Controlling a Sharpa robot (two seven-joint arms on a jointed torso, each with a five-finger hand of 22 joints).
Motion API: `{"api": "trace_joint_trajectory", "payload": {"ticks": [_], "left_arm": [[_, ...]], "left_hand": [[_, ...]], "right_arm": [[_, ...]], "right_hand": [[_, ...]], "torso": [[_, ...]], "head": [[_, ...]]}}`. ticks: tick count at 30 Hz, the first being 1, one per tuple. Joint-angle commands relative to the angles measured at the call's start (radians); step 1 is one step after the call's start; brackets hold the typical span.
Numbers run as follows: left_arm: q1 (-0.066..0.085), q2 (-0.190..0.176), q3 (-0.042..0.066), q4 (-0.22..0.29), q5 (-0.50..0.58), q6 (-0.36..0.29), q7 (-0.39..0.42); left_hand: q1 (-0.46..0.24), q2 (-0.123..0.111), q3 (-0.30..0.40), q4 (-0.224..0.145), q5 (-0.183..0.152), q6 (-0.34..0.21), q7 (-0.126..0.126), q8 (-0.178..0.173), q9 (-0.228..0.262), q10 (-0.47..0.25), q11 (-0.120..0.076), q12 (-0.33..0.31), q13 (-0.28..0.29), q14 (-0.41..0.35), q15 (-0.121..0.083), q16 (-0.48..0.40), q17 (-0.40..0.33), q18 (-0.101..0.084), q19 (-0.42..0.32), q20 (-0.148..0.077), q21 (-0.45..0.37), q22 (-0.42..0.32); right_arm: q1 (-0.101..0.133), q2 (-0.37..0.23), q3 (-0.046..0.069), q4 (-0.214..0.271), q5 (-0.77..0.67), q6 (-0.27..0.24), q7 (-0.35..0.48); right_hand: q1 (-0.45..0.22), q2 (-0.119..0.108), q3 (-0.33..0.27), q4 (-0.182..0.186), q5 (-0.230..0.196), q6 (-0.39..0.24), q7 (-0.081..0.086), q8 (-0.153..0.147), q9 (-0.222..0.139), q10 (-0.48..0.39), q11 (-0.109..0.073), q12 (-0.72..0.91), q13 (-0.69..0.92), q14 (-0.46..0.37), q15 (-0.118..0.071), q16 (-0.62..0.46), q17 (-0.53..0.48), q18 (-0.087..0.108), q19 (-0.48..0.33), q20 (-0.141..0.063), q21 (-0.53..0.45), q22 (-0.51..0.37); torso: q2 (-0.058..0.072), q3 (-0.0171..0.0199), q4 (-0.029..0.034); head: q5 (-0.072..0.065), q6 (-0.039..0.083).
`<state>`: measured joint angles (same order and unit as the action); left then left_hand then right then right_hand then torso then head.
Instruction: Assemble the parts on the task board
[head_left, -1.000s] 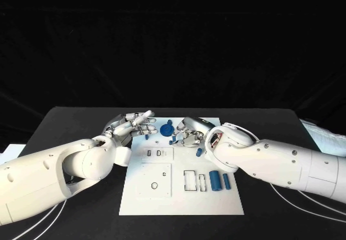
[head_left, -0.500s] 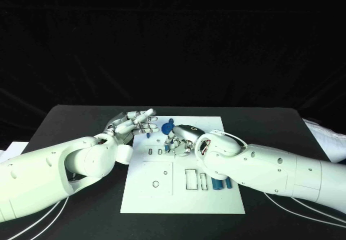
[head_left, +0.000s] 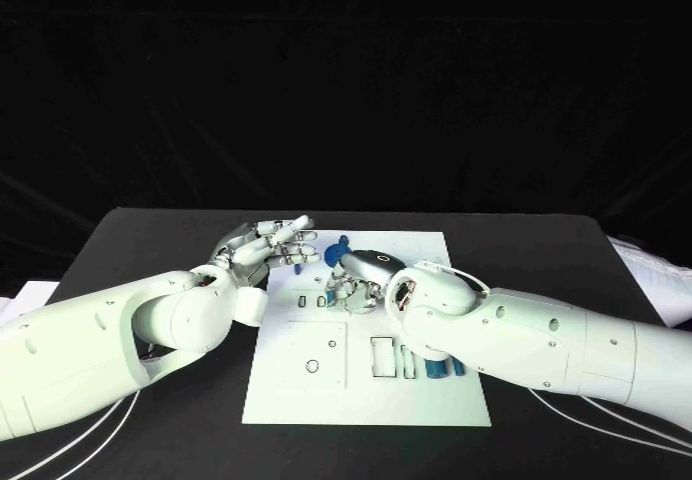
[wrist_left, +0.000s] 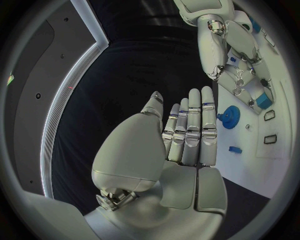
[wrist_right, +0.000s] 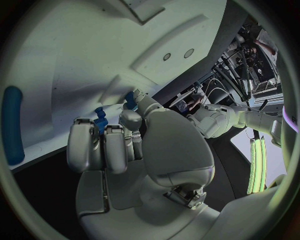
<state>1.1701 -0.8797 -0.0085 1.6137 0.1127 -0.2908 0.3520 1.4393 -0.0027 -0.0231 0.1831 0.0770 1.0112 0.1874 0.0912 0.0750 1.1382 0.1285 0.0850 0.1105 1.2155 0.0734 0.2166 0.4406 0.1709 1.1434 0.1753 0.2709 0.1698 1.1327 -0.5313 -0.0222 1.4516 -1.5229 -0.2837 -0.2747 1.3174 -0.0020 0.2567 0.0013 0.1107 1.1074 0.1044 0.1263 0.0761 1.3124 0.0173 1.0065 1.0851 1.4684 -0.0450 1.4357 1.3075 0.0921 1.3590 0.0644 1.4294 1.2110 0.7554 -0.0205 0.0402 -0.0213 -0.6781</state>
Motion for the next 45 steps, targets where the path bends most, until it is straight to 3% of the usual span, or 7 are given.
{"api": "trace_joint_trajectory", "payload": {"ticks": [1,5,11,30,35,42,45], "left_arm": [[0.001,0.001,0.001,0.003,0.002,0.013,0.008],[0.001,0.001,0.001,0.003,0.002,0.014,0.008],[0.001,0.000,0.001,0.003,0.002,0.015,0.006],[0.001,-0.001,0.001,0.004,0.002,0.018,0.003],[0.001,-0.001,0.001,0.004,0.002,0.020,0.001],[0.001,0.001,0.001,0.001,0.002,0.021,0.000],[0.001,0.002,0.001,-0.002,-0.017,0.012,-0.004]], "left_hand": [[0.002,0.007,0.002,-0.006,-0.003,0.008,-0.001,-0.001,0.001,0.008,0.000,-0.003,-0.001,0.004,-0.004,-0.005,0.001,0.010,-0.002,0.001,-0.005,-0.002],[0.002,0.007,0.002,-0.006,-0.003,0.008,-0.001,-0.001,0.001,0.008,0.000,-0.003,-0.001,0.004,-0.004,-0.005,0.001,0.010,-0.002,0.001,-0.005,-0.002],[0.003,0.007,0.003,-0.007,-0.003,0.008,-0.001,-0.001,0.001,0.008,0.000,-0.004,-0.001,0.004,-0.004,-0.006,0.001,0.010,-0.002,0.001,-0.005,-0.002],[0.003,0.007,0.003,-0.007,-0.003,0.008,-0.001,-0.001,0.001,0.008,0.000,-0.004,-0.001,0.004,-0.004,-0.006,0.001,0.010,-0.003,0.001,-0.005,-0.002],[0.003,0.007,0.002,-0.007,-0.003,0.008,-0.001,-0.002,0.001,0.008,0.000,-0.004,-0.002,0.004,-0.004,-0.007,0.001,0.010,-0.002,0.001,-0.005,-0.002],[0.003,0.007,0.002,-0.008,-0.004,0.007,-0.001,-0.002,0.001,0.007,0.000,-0.005,-0.002,0.006,-0.004,-0.007,0.002,0.010,-0.002,0.001,-0.005,-0.002],[-0.001,0.008,-0.001,-0.011,-0.004,0.010,-0.005,-0.004,0.000,0.012,-0.006,-0.008,-0.004,0.069,-0.017,0.031,0.028,0.013,0.037,-0.011,0.019,0.012]], "right_arm": [[-0.007,0.003,-0.004,-0.006,-0.035,0.035,-0.023],[-0.007,0.004,-0.004,-0.007,-0.043,0.046,-0.026],[-0.008,0.003,-0.005,-0.008,-0.055,0.063,-0.025],[-0.010,0.002,-0.005,-0.003,-0.058,0.039,-0.026],[-0.012,0.000,-0.005,0.003,-0.056,-0.026,-0.023],[-0.019,-0.018,-0.005,0.033,-0.041,-0.185,0.030],[-0.021,-0.038,-0.003,0.054,0.004,-0.246,0.100]], "right_hand": [[-0.012,-0.003,0.004,-0.001,0.004,0.015,-0.003,0.001,-0.001,-0.011,0.001,-0.008,-0.005,0.056,-0.006,-0.005,0.026,-0.014,-0.006,-0.003,-0.008,-0.003],[-0.026,-0.020,-0.001,0.000,0.013,0.005,0.002,-0.005,-0.004,-0.028,0.005,-0.036,-0.026,0.055,-0.003,-0.009,0.022,-0.012,-0.012,-0.002,-0.013,-0.014],[-0.063,-0.071,-0.028,0.010,0.097,-0.027,0.016,-0.026,-0.009,-0.067,0.016,-0.102,-0.078,0.051,0.007,-0.021,0.007,-0.006,-0.030,0.006,-0.028,-0.043],[-0.098,-0.097,-0.067,0.030,0.111,-0.044,0.022,-0.038,-0.008,-0.080,0.023,-0.122,-0.096,0.049,0.013,-0.028,0.000,-0.003,-0.040,0.013,-0.039,-0.061],[-0.130,-0.114,-0.118,0.058,0.108,-0.065,0.025,-0.048,-0.009,-0.094,0.028,-0.134,-0.109,0.049,0.017,-0.031,-0.001,-0.002,-0.042,0.016,-0.043,-0.067],[-0.136,-0.120,-0.186,0.090,0.117,-0.085,0.030,-0.053,-0.007,-0.100,0.033,-0.121,-0.103,0.050,0.021,-0.030,0.002,-0.002,-0.040,0.020,-0.044,-0.066],[-0.130,-0.110,-0.232,0.119,0.090,-0.100,0.035,-0.055,-0.007,-0.102,0.038,-0.107,-0.096,0.050,0.025,-0.029,0.005,-0.003,-0.038,0.024,-0.044,-0.064]], "torso": [[0.000,0.0005,0.0002],[0.000,0.0005,0.0004],[0.001,0.0007,-0.0005],[0.000,0.0006,-0.0002],[0.000,0.0003,0.0000],[0.000,0.0013,0.0002],[0.000,0.0020,-0.0006]], "head": [[-0.001,-0.001],[0.001,-0.002],[0.001,-0.003],[-0.001,-0.004],[-0.002,-0.003],[-0.002,-0.005],[-0.001,-0.005]]}}
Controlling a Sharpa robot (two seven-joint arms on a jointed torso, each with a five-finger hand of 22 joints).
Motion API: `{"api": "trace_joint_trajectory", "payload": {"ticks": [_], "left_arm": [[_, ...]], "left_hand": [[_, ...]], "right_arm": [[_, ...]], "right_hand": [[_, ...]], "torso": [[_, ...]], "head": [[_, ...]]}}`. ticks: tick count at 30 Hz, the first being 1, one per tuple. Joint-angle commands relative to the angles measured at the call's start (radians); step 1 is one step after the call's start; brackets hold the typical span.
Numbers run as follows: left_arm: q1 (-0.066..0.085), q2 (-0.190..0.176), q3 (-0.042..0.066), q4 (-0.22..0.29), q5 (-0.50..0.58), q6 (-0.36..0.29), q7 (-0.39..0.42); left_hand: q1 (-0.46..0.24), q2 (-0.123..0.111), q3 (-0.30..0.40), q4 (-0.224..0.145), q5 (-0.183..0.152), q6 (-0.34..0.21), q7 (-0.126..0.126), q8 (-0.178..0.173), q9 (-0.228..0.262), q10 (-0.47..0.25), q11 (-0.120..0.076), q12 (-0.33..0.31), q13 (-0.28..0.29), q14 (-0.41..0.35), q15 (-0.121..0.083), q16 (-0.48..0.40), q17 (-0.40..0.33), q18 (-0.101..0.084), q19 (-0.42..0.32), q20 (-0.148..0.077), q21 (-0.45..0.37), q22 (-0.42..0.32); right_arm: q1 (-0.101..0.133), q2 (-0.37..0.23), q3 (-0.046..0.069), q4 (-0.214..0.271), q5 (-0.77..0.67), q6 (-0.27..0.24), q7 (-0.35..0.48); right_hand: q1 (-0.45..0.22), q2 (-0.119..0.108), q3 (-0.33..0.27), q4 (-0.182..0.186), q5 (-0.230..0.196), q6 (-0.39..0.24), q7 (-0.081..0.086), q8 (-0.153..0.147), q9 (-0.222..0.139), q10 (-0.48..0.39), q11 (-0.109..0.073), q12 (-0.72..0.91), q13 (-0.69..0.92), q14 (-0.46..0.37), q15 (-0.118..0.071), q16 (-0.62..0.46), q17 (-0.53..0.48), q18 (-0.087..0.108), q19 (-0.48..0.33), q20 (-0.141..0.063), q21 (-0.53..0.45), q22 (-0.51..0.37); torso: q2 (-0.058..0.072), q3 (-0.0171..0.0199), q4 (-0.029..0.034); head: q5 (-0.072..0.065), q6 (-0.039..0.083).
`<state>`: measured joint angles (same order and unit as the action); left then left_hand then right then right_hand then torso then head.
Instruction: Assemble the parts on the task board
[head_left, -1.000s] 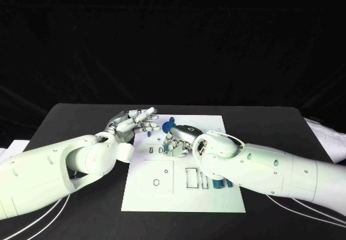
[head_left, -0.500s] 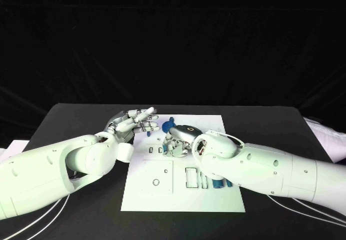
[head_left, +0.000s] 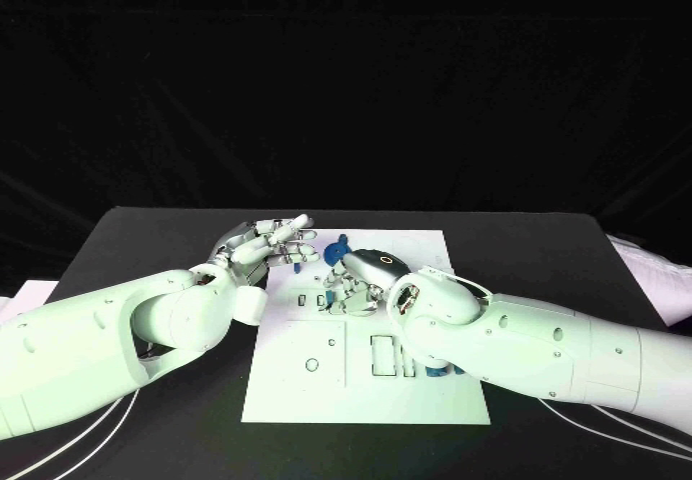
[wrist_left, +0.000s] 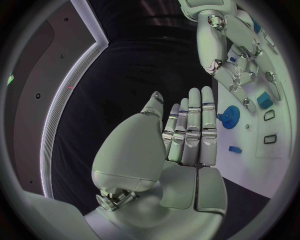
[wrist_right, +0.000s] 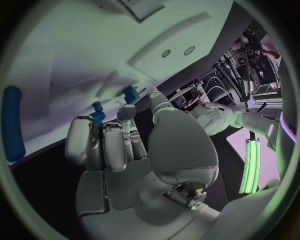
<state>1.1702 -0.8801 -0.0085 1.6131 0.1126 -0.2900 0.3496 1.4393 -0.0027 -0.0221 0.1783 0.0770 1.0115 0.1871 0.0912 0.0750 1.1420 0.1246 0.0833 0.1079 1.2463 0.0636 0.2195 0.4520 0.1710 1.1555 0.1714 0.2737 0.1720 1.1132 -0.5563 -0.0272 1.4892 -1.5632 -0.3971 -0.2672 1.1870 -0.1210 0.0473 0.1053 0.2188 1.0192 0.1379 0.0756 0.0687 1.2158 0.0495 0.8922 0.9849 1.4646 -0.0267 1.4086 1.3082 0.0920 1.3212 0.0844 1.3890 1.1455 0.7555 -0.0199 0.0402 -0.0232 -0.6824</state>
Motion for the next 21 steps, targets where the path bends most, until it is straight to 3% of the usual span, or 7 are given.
{"api": "trace_joint_trajectory", "payload": {"ticks": [1,5,9,12,16,19,21], "left_arm": [[0.001,0.002,0.001,-0.002,-0.030,0.009,-0.005],[0.001,0.006,0.001,-0.011,-0.084,-0.002,-0.027],[0.003,0.009,0.001,-0.029,-0.177,-0.010,-0.110],[0.009,0.009,0.001,-0.040,-0.281,0.002,-0.231],[0.036,0.010,0.001,-0.052,-0.466,0.049,-0.417],[0.060,0.016,0.001,-0.061,-0.604,0.119,-0.567],[0.081,0.025,0.001,-0.071,-0.702,0.188,-0.673]], "left_hand": [[-0.002,0.008,-0.004,-0.008,-0.004,0.011,-0.006,-0.005,0.000,0.011,-0.006,-0.007,-0.002,0.055,-0.012,0.048,0.031,0.012,0.039,-0.012,0.028,0.017],[-0.009,0.010,-0.009,-0.003,-0.004,0.018,-0.021,-0.006,0.000,0.075,-0.032,0.023,0.012,0.162,-0.044,0.204,0.129,0.010,0.118,-0.043,0.111,0.068],[-0.002,0.006,-0.011,-0.002,-0.005,0.038,-0.035,-0.002,0.002,0.154,-0.054,0.081,0.049,0.222,-0.068,0.704,0.543,0.007,0.169,-0.073,0.227,0.148],[-0.009,-0.004,-0.020,0.000,-0.005,0.044,-0.049,0.005,0.004,0.205,-0.072,0.170,0.117,0.264,-0.085,1.041,0.833,-0.033,0.247,-0.092,0.551,0.485],[-0.053,0.003,-0.038,0.031,-0.001,0.060,-0.069,0.047,0.017,0.173,-0.094,0.377,0.295,0.293,-0.104,1.241,1.012,-0.067,0.269,-0.107,0.827,0.779],[-0.082,0.006,-0.052,0.063,-0.006,0.069,-0.082,0.086,0.034,0.131,-0.092,0.514,0.417,0.306,-0.105,1.294,1.062,-0.074,0.267,-0.113,0.913,0.875],[-0.116,0.014,-0.064,0.095,-0.006,0.080,-0.090,0.113,0.048,0.162,-0.104,0.689,0.587,0.324,-0.112,1.350,1.118,-0.094,0.300,-0.115,1.009,0.996]], "right_arm": [[-0.002,-0.020,0.003,0.023,0.060,-0.146,0.119],[0.001,-0.054,0.008,0.052,0.123,-0.166,0.228],[0.019,-0.115,0.013,0.095,0.236,-0.132,0.370],[0.048,-0.181,0.015,0.134,0.337,-0.071,0.442],[0.090,-0.268,0.015,0.179,0.491,-0.012,0.476],[0.113,-0.321,0.016,0.200,0.591,-0.012,0.487],[0.127,-0.350,0.016,0.206,0.667,-0.034,0.502]], "right_hand": [[0.003,0.014,-0.031,0.021,-0.024,-0.014,0.002,-0.004,0.000,-0.005,0.006,0.012,0.007,0.054,0.007,-0.002,0.005,-0.003,0.000,0.004,-0.003,0.001],[0.019,0.028,-0.043,0.028,-0.025,-0.022,0.004,-0.005,0.000,-0.001,0.008,0.027,0.018,0.055,0.009,0.000,0.009,-0.003,0.001,0.006,-0.003,0.003],[0.041,0.044,-0.053,0.029,-0.028,-0.024,0.005,-0.003,0.001,-0.005,0.008,0.031,0.020,0.054,0.010,-0.002,0.007,-0.002,-0.002,0.007,-0.004,0.001],[0.070,0.057,-0.057,0.022,-0.027,-0.025,0.005,-0.001,0.001,-0.015,0.008,0.023,0.012,0.054,0.010,-0.002,0.008,-0.001,-0.006,0.008,-0.007,-0.004],[0.105,0.075,-0.060,0.010,-0.020,-0.015,0.002,0.006,0.004,-0.025,0.006,0.010,-0.002,0.051,0.008,-0.011,-0.004,0.001,-0.012,0.007,-0.012,-0.013],[0.121,0.086,-0.059,0.004,-0.018,-0.011,0.001,0.008,0.004,-0.020,0.004,0.014,0.000,0.050,0.007,-0.013,-0.006,0.001,-0.015,0.006,-0.015,-0.016],[0.121,0.103,-0.061,0.010,-0.019,-0.008,0.001,0.010,0.004,-0.007,0.003,0.030,0.011,0.051,0.006,-0.014,-0.007,0.001,-0.013,0.005,-0.014,-0.014]], "torso": [[-0.001,0.0013,-0.0014],[-0.003,0.0026,-0.0027],[-0.010,0.0055,-0.0076],[-0.017,0.0091,-0.0133],[-0.031,0.0138,-0.0203],[-0.039,0.0163,-0.0239],[-0.044,0.0179,-0.0261]], "head": [[0.001,0.001],[0.003,0.003],[0.005,0.001],[0.010,-0.002],[0.017,-0.006],[0.022,-0.008],[0.024,-0.013]]}}
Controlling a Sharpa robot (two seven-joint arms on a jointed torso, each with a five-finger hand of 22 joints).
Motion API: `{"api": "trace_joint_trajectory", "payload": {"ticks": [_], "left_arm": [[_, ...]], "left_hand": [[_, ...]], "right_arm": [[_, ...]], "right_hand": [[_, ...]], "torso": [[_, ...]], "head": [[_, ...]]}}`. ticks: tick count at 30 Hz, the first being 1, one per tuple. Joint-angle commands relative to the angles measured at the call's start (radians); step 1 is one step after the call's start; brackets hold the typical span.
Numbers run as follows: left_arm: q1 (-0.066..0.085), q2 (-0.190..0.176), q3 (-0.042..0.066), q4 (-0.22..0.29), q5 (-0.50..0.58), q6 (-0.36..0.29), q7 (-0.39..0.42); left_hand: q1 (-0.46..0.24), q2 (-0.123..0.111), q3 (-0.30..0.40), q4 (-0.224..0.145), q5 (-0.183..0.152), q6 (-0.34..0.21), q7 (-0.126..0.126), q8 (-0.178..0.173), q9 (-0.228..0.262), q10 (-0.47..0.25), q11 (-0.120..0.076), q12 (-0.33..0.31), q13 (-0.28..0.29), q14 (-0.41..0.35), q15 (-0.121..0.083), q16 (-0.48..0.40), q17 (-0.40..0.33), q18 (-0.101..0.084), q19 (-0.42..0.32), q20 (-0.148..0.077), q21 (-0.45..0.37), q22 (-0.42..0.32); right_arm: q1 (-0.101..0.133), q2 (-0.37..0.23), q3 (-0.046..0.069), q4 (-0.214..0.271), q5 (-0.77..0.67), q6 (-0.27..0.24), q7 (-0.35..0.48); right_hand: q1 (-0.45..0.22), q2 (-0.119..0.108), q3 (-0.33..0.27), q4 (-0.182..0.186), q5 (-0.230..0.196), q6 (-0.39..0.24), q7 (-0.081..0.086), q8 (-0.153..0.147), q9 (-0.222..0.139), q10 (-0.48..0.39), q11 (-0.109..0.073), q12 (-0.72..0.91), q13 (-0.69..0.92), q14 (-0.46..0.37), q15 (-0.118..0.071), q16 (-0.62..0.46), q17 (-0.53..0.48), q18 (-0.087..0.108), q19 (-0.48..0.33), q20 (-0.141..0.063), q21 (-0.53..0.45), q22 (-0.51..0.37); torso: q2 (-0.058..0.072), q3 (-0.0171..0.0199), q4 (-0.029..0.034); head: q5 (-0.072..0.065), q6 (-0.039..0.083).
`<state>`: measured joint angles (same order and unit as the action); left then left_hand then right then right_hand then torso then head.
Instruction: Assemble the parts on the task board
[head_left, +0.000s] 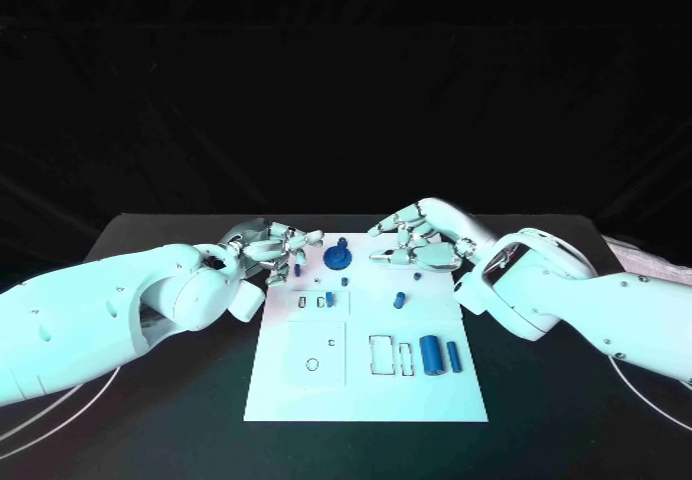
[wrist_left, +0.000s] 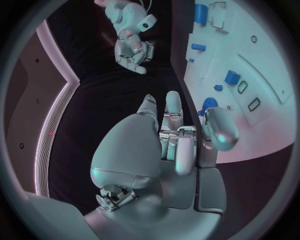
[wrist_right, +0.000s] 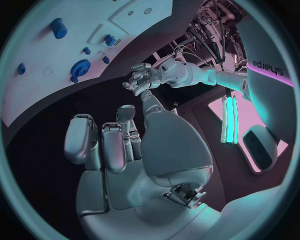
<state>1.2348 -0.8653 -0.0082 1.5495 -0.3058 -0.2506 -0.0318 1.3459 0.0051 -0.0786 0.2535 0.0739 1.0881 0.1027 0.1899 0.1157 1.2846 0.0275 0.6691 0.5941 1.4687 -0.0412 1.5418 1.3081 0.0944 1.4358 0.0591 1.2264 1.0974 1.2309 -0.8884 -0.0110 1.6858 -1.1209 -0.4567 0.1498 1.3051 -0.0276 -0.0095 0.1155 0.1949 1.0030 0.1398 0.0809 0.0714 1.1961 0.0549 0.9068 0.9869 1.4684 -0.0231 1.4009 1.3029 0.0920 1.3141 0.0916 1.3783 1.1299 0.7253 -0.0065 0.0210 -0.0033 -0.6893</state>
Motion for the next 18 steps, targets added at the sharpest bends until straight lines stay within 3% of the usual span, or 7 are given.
{"api": "trace_joint_trajectory", "payload": {"ticks": [1,2,5,13,18], "left_arm": [[0.026,0.017,0.000,-0.012,-0.334,0.181,-0.338],[0.038,0.028,0.000,-0.018,-0.413,0.227,-0.402],[0.052,0.054,0.000,-0.030,-0.525,0.289,-0.490],[0.067,0.138,0.000,-0.087,-0.660,0.348,-0.604],[0.073,0.188,0.000,-0.127,-0.752,0.390,-0.643]], "left_hand": [[-0.047,0.015,-0.016,0.030,-0.003,0.006,-0.009,0.029,0.017,0.038,-0.011,0.194,0.192,0.102,-0.009,0.029,0.263,-0.026,0.035,-0.007,0.100,0.126],[-0.070,0.022,-0.029,0.033,-0.003,0.019,-0.017,0.062,0.039,0.046,-0.020,0.297,0.296,0.102,-0.014,0.029,0.263,-0.032,0.044,-0.012,0.134,0.168],[-0.104,0.029,-0.074,0.031,-0.001,0.006,-0.029,0.143,0.104,0.035,-0.034,0.408,0.410,0.102,-0.026,0.029,0.263,-0.037,0.041,-0.015,0.162,0.203],[-0.137,0.029,-0.138,0.038,-0.021,-0.039,-0.046,0.270,0.226,0.057,-0.042,0.512,0.524,0.102,-0.033,0.029,0.263,-0.050,0.058,-0.024,0.216,0.279],[-0.168,0.030,-0.168,0.038,-0.026,-0.059,-0.054,0.316,0.277,0.062,-0.048,0.529,0.544,0.102,-0.040,0.029,0.263,-0.053,0.063,-0.031,0.229,0.298]], "right_arm": [[0.015,-0.029,-0.001,0.010,0.267,0.015,0.092],[0.022,-0.044,-0.001,0.009,0.331,-0.001,0.100],[0.030,-0.060,-0.001,-0.001,0.400,-0.018,0.108],[0.035,-0.068,-0.001,-0.028,0.452,-0.016,0.100],[0.036,-0.064,-0.002,-0.038,0.449,-0.001,0.098]], "right_hand": [[-0.003,0.021,-0.005,0.007,0.000,0.010,-0.001,0.006,0.001,0.027,-0.002,0.035,0.024,0.047,0.002,-0.006,-0.001,0.000,-0.003,-0.003,-0.002,0.005],[-0.004,0.026,-0.007,0.010,-0.002,0.010,-0.002,0.006,0.001,0.036,-0.003,0.049,0.035,0.048,0.002,-0.005,0.002,-0.001,0.000,-0.003,0.001,0.009],[-0.002,0.029,-0.007,0.010,-0.002,0.011,-0.002,0.006,0.001,0.037,-0.003,0.049,0.035,0.048,0.001,-0.006,0.001,-0.001,0.001,-0.003,0.001,0.010],[0.000,0.030,-0.008,0.010,-0.002,0.011,-0.002,0.006,0.001,0.031,-0.003,0.038,0.025,0.046,0.001,-0.011,-0.008,0.001,-0.004,-0.003,-0.002,0.002],[-0.008,0.037,-0.015,0.018,-0.005,0.010,-0.002,0.006,0.001,0.026,-0.003,0.029,0.016,0.044,0.001,-0.018,-0.017,0.002,-0.009,-0.004,-0.007,-0.007]], "torso": [[-0.016,0.0048,-0.0074],[-0.018,0.0041,-0.0080],[-0.022,0.0049,-0.0099],[-0.026,0.0034,-0.0101],[-0.023,0.0036,-0.0108]], "head": [[0.004,-0.009],[0.002,-0.009],[0.005,-0.011],[0.007,-0.015],[0.009,-0.018]]}}
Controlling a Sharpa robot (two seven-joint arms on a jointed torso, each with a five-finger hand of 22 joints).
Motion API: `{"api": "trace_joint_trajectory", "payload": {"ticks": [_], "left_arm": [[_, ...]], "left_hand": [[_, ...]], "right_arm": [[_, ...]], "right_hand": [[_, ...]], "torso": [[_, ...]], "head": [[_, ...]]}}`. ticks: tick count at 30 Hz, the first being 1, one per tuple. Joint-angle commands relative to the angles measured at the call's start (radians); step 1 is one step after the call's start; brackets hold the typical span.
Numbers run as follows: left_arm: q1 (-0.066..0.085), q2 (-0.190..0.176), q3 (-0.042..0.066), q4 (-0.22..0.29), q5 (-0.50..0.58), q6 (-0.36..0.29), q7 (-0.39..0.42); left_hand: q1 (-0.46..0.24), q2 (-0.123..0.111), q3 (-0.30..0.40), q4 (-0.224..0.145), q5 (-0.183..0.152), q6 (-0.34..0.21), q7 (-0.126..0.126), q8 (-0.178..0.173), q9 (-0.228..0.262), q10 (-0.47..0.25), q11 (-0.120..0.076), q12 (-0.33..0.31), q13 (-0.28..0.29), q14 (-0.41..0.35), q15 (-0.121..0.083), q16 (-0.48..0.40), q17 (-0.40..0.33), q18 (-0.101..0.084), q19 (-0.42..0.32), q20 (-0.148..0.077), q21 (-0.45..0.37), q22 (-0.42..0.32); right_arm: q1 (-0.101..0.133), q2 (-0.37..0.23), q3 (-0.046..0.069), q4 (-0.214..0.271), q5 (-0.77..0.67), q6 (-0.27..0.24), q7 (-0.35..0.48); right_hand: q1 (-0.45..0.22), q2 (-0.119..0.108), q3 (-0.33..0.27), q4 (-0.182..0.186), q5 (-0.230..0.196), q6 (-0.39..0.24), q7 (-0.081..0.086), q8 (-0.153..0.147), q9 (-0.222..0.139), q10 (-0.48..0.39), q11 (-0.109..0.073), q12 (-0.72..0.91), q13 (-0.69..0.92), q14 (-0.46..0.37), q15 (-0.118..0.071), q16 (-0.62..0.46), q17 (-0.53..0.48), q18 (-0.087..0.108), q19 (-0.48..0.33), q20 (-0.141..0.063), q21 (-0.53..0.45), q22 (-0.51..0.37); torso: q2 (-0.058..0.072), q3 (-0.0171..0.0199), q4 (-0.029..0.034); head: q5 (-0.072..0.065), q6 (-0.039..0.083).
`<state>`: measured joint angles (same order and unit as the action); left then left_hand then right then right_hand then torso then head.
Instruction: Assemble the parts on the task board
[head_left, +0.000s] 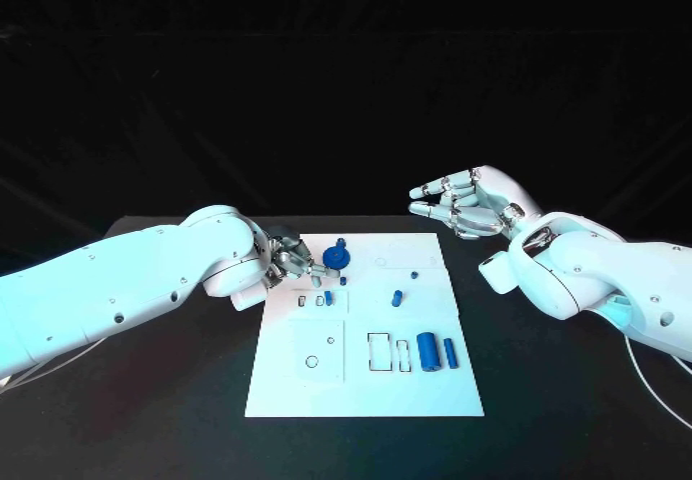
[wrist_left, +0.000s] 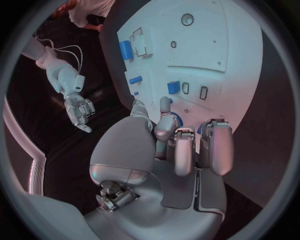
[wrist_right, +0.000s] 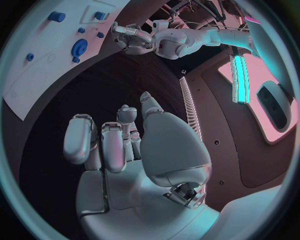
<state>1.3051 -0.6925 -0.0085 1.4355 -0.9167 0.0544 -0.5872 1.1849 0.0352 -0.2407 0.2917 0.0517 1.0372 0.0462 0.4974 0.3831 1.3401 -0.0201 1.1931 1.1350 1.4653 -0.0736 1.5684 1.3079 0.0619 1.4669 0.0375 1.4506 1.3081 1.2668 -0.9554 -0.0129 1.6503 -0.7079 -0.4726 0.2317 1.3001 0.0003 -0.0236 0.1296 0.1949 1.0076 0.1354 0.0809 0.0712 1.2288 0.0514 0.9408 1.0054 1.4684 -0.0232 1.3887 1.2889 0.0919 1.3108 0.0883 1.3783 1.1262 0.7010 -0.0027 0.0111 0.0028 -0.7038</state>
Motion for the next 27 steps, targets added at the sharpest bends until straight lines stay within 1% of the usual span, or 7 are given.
{"api": "trace_joint_trajectory", "payload": {"ticks": [1,5,10,14,19,24,27], "left_arm": [[0.004,0.023,0.000,-0.019,-0.153,0.092,-0.092],[0.005,0.047,0.000,-0.035,-0.178,0.114,-0.101],[0.005,0.076,-0.001,-0.058,-0.189,0.138,-0.106],[0.005,0.092,-0.004,-0.077,-0.191,0.156,-0.109],[0.004,0.109,-0.006,-0.099,-0.192,0.177,-0.112],[0.002,0.125,-0.008,-0.115,-0.186,0.183,-0.113],[0.001,0.133,-0.008,-0.124,-0.182,0.188,-0.114]], "left_hand": [[-0.011,0.000,-0.011,0.000,-0.004,-0.013,0.001,0.018,0.020,0.008,-0.002,0.008,0.007,0.106,-0.010,0.002,0.263,-0.022,0.033,-0.010,0.007,0.091],[-0.016,0.004,-0.023,-0.001,-0.005,-0.026,-0.002,0.042,0.048,0.012,-0.006,0.017,0.018,0.106,-0.012,0.002,0.263,-0.023,0.035,-0.013,0.013,0.100],[-0.019,0.009,-0.034,0.000,-0.005,-0.039,-0.005,0.065,0.077,0.016,-0.008,0.026,0.028,0.106,-0.014,0.002,0.263,-0.025,0.038,-0.016,0.019,0.110],[-0.021,0.011,-0.037,0.000,-0.005,-0.042,-0.006,0.072,0.085,0.016,-0.009,0.026,0.029,0.106,-0.015,0.002,0.263,-0.026,0.038,-0.017,0.020,0.111],[-0.023,0.014,-0.040,0.000,-0.005,-0.047,-0.006,0.077,0.093,0.014,-0.009,0.024,0.027,0.106,-0.015,0.002,0.263,-0.026,0.039,-0.017,0.021,0.114],[-0.023,0.014,-0.041,0.000,-0.005,-0.048,-0.006,0.078,0.094,0.014,-0.009,0.024,0.027,0.106,-0.015,0.002,0.263,-0.026,0.039,-0.017,0.022,0.114],[-0.023,0.015,-0.041,0.000,-0.005,-0.050,-0.006,0.079,0.096,0.014,-0.009,0.024,0.027,0.106,-0.015,0.002,0.263,-0.026,0.039,-0.017,0.022,0.114]], "right_arm": [[0.000,0.004,-0.001,-0.004,0.033,0.016,0.016],[0.000,0.007,-0.002,-0.010,0.026,0.022,0.013],[0.000,0.011,-0.002,-0.017,0.021,0.026,0.009],[0.000,0.015,-0.003,-0.022,0.014,0.027,0.010],[-0.001,0.017,-0.003,-0.027,0.000,0.027,0.011],[-0.001,0.020,-0.003,-0.031,-0.005,0.030,0.005],[-0.001,0.023,-0.003,-0.033,-0.006,0.030,0.002]], "right_hand": [[-0.003,0.009,-0.001,0.004,-0.006,0.005,0.003,0.006,0.001,-0.008,0.001,-0.006,-0.004,0.044,0.001,-0.007,-0.004,0.003,-0.006,-0.001,-0.007,-0.004],[-0.003,0.010,-0.002,0.005,-0.006,0.005,0.003,0.006,0.001,-0.010,0.001,-0.010,-0.008,0.043,0.001,-0.009,-0.006,0.003,-0.008,-0.001,-0.008,-0.007],[-0.003,0.011,-0.003,0.005,-0.005,0.005,0.003,0.005,0.001,-0.013,0.001,-0.015,-0.012,0.042,0.001,-0.012,-0.012,0.004,-0.010,-0.001,-0.011,-0.011],[-0.001,0.013,-0.005,0.005,0.000,0.004,0.003,0.005,0.000,-0.014,0.001,-0.016,-0.013,0.041,0.001,-0.014,-0.013,0.004,-0.011,-0.001,-0.012,-0.013],[0.003,0.015,-0.007,0.005,0.005,0.002,0.003,0.004,0.000,-0.016,0.001,-0.019,-0.016,0.041,0.001,-0.016,-0.014,0.005,-0.013,-0.001,-0.013,-0.016],[0.009,0.018,-0.011,0.004,0.019,-0.001,0.004,0.003,-0.001,-0.025,0.001,-0.034,-0.029,0.039,0.002,-0.022,-0.022,0.007,-0.019,-0.001,-0.020,-0.027],[0.012,0.020,-0.013,0.004,0.029,-0.001,0.004,0.003,-0.001,-0.027,0.001,-0.037,-0.033,0.039,0.001,-0.024,-0.024,0.008,-0.020,-0.001,-0.021,-0.030]], "torso": [[0.002,-0.0007,-0.0018],[0.003,-0.0026,0.0002],[0.002,-0.0015,0.0021],[0.002,-0.0027,0.0023],[0.002,-0.0029,0.0022],[0.003,-0.0038,0.0040],[0.002,-0.0031,0.0026]], "head": [[0.004,-0.003],[0.000,-0.008],[-0.001,-0.013],[0.001,-0.011],[0.000,-0.017],[-0.012,-0.021],[-0.011,-0.024]]}}
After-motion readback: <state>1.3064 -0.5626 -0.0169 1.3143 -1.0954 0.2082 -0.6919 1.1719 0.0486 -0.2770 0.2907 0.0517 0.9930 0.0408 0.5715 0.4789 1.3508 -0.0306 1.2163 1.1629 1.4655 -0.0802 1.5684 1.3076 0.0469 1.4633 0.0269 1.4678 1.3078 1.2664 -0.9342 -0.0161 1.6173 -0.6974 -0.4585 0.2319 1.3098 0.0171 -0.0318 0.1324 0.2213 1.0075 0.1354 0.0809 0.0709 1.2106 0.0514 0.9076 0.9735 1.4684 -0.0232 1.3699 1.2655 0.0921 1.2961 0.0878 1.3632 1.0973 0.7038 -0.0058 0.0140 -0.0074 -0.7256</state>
